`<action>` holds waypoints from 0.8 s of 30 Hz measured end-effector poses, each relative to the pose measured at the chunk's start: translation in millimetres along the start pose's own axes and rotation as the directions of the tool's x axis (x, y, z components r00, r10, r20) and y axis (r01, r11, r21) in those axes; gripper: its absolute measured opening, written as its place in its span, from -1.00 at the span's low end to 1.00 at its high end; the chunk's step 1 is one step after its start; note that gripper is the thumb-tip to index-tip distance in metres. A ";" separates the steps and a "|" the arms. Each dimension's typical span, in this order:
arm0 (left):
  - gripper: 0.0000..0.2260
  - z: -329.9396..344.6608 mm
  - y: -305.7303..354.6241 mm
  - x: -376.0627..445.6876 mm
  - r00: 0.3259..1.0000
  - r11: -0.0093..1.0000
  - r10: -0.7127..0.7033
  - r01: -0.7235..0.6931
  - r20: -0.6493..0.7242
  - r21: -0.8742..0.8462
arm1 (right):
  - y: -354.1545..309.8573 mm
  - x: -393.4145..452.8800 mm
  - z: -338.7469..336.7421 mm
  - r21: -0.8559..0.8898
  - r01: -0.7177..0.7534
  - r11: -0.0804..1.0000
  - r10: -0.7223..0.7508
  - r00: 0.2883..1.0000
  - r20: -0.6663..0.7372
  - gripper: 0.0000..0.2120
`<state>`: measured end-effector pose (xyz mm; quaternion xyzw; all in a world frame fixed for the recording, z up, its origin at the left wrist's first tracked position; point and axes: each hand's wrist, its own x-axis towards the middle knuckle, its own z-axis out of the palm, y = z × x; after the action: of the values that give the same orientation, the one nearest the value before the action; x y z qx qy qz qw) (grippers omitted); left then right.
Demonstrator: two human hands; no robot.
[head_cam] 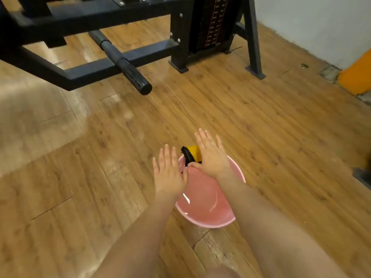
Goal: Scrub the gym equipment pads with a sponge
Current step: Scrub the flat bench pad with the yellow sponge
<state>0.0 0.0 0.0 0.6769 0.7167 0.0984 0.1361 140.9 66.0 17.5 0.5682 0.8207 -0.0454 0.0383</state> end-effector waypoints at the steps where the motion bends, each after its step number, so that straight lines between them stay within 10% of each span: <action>1: -0.36 0.1 -1.2 -0.3 0.997 0.999 -0.047 0.047 0.053 0.011 | -0.3 4.4 0.9 0.006 0.001 1.000 -0.001 1.000 0.019 -0.04; 10: -0.35 0.2 -3.4 3.7 0.993 0.995 -0.091 0.093 0.076 -0.028 | 2.7 20.3 6.0 0.081 0.101 0.992 -0.099 0.995 -0.028 -0.56; 14: -0.34 -7.3 -0.7 0.8 0.991 0.996 -0.082 0.083 0.102 -0.010 | 3.7 12.5 0.8 0.103 0.125 0.987 -0.100 0.970 -0.221 -0.51; 24: -0.37 -100.8 -6.9 13.2 1.000 0.993 0.017 -0.016 -0.006 0.113 | -24.3 20.5 -93.5 0.023 0.236 0.972 -0.226 0.951 -0.212 -0.34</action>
<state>-40.2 17.1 92.0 0.6890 0.7160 0.0612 0.0943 109.9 87.6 108.7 0.4708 0.8796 -0.0097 -0.0672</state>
